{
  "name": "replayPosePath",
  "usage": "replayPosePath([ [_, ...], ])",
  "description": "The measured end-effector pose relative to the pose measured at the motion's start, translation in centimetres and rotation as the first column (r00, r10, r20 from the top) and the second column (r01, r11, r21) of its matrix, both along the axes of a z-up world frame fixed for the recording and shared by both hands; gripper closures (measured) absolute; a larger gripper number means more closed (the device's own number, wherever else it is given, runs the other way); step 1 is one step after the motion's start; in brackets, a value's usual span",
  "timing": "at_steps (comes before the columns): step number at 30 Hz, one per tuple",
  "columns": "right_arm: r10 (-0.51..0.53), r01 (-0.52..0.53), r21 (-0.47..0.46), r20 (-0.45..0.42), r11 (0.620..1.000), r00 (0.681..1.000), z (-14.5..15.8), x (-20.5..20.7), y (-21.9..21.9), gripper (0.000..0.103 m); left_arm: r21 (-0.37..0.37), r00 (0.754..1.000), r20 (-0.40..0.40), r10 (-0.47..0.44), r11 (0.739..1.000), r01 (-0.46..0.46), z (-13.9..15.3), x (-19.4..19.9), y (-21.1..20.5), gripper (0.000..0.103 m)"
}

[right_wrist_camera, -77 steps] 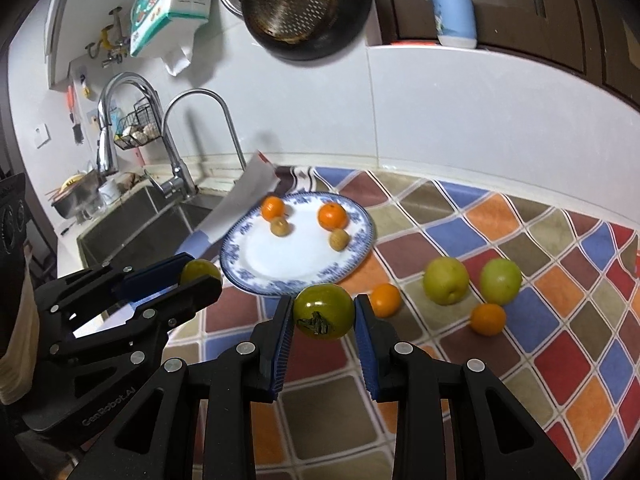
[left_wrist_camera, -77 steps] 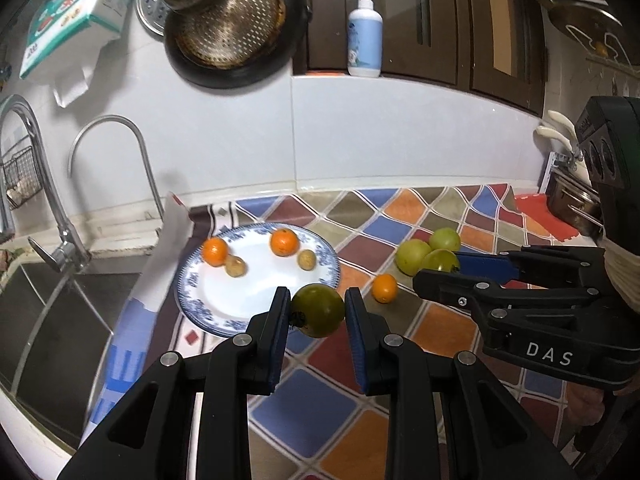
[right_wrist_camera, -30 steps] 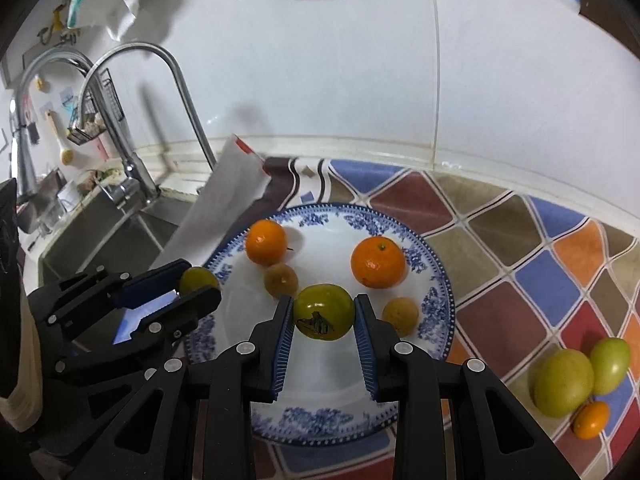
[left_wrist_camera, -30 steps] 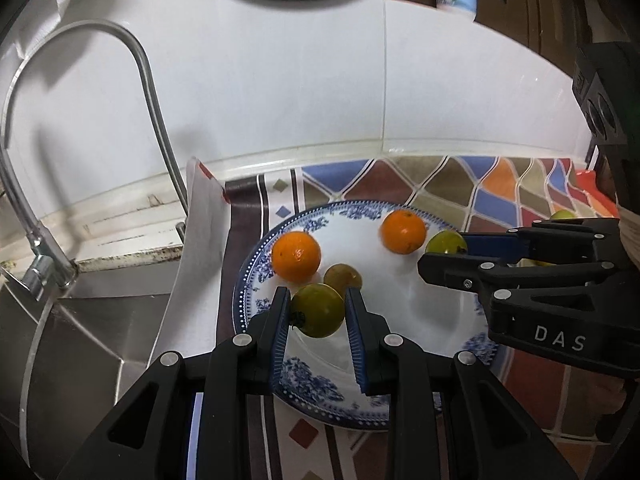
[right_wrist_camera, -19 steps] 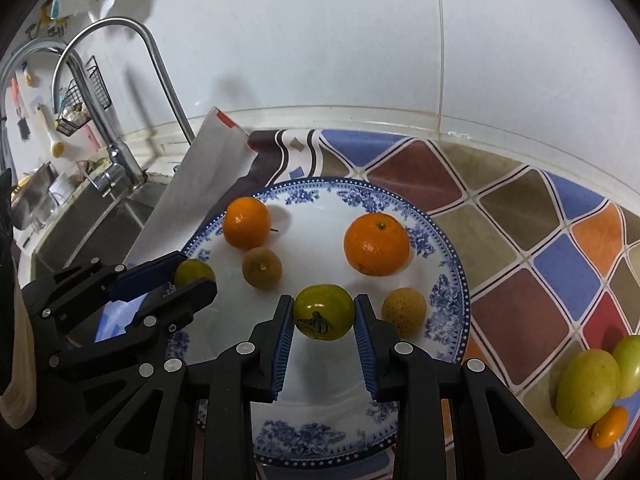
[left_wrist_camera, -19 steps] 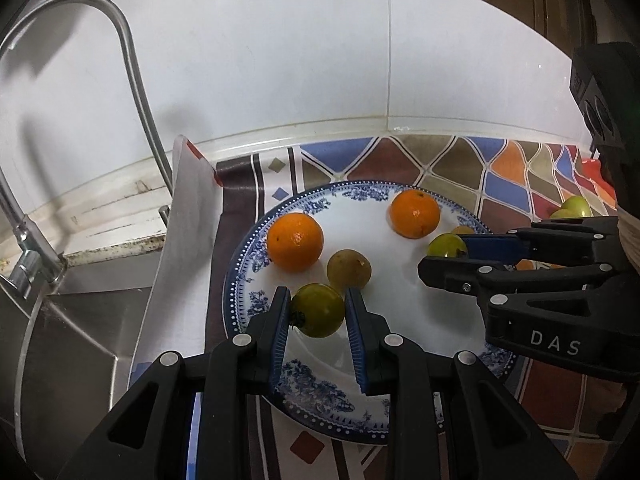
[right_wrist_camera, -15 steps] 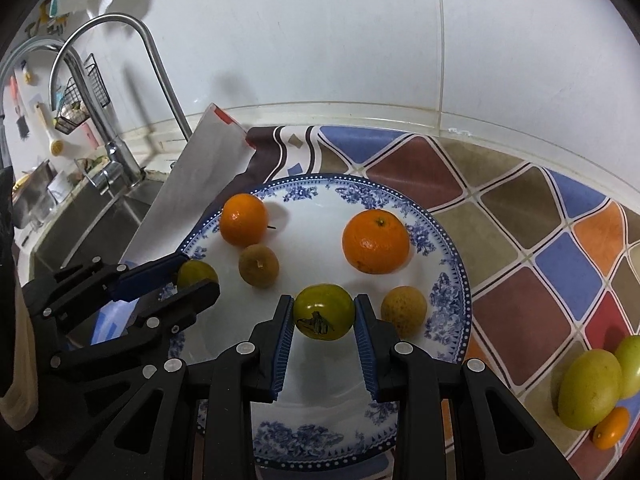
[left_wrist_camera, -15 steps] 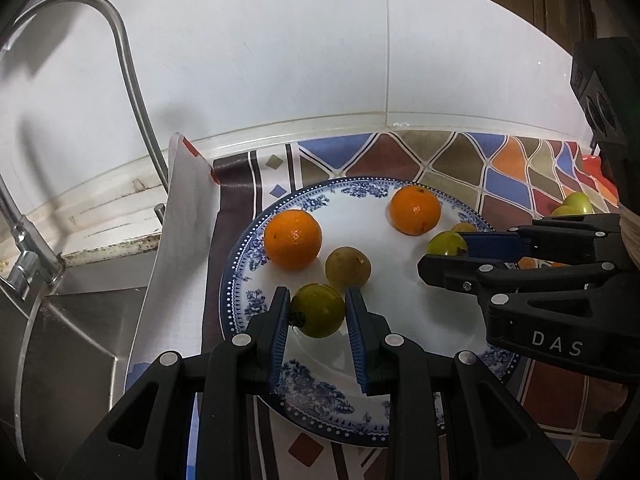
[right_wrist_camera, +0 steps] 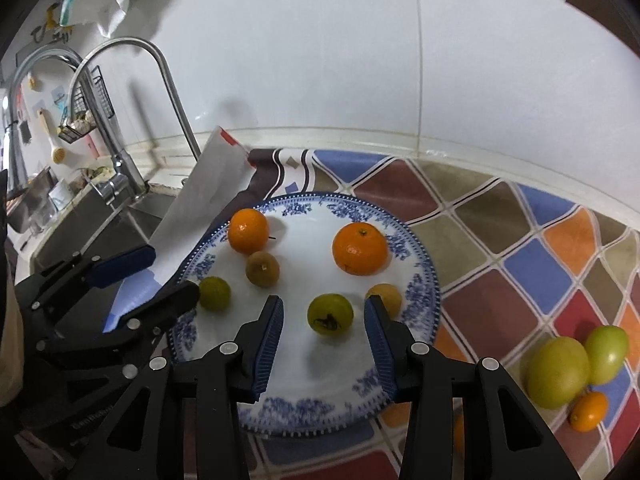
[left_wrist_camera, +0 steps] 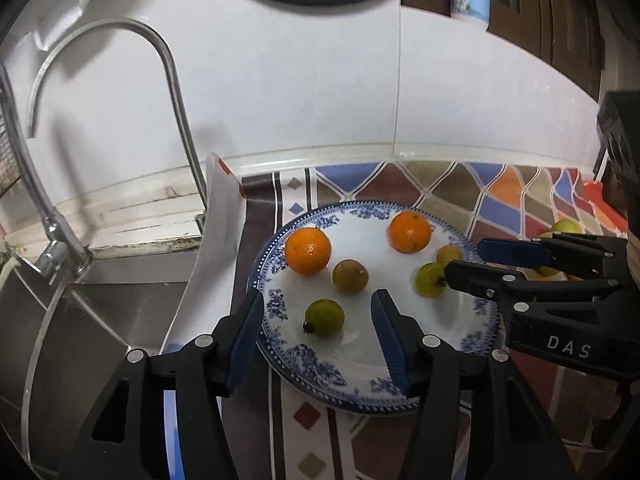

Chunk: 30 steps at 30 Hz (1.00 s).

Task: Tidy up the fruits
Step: 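Open the left tool over the plate while the right tool releases its green fruit, then move both tools back toward the two oranges on the tablecloth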

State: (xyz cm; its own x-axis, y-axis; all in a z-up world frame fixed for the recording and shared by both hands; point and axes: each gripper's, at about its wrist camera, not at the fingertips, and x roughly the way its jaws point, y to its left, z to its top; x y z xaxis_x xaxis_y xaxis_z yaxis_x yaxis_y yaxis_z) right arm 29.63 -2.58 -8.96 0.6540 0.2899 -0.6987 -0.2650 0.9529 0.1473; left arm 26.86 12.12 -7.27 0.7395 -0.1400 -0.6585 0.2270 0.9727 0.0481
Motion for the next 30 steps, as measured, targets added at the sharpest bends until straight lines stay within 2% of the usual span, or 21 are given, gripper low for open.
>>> replayPosePath([
  [3,-0.015,0.015,-0.001,0.024,1.0,1.0,0.9,-1.5,-0.6,0.059,-0.013,1.0,0.016,0.004,1.0,-0.004,1.0,-1.3,-0.2,0.039],
  [10,-0.055,0.055,0.003,0.086,0.999,0.995,3.4,-5.6,-2.4,0.047,-0.021,0.998,0.062,0.002,1.0,-0.001,3.4,-4.6,-1.5,0.029],
  [16,-0.076,0.077,0.001,0.126,0.997,0.989,5.0,-8.8,-4.0,0.046,-0.009,0.994,0.107,-0.01,1.0,0.012,5.0,-7.3,-3.0,0.022],
  [21,-0.097,0.097,0.005,0.153,0.995,0.983,6.1,-11.1,-5.6,0.046,0.003,0.991,0.131,-0.042,0.999,0.042,6.0,-9.1,-4.7,0.018],
  [24,-0.12,0.119,0.016,0.172,0.993,0.978,6.6,-12.4,-6.7,0.041,0.009,0.987,0.147,-0.061,0.998,0.06,6.4,-10.1,-5.8,0.016],
  [30,-0.153,0.153,0.014,0.21,0.988,0.966,7.5,-14.9,-8.7,0.04,0.012,0.979,0.186,-0.079,0.997,0.078,7.4,-12.0,-7.5,0.013],
])
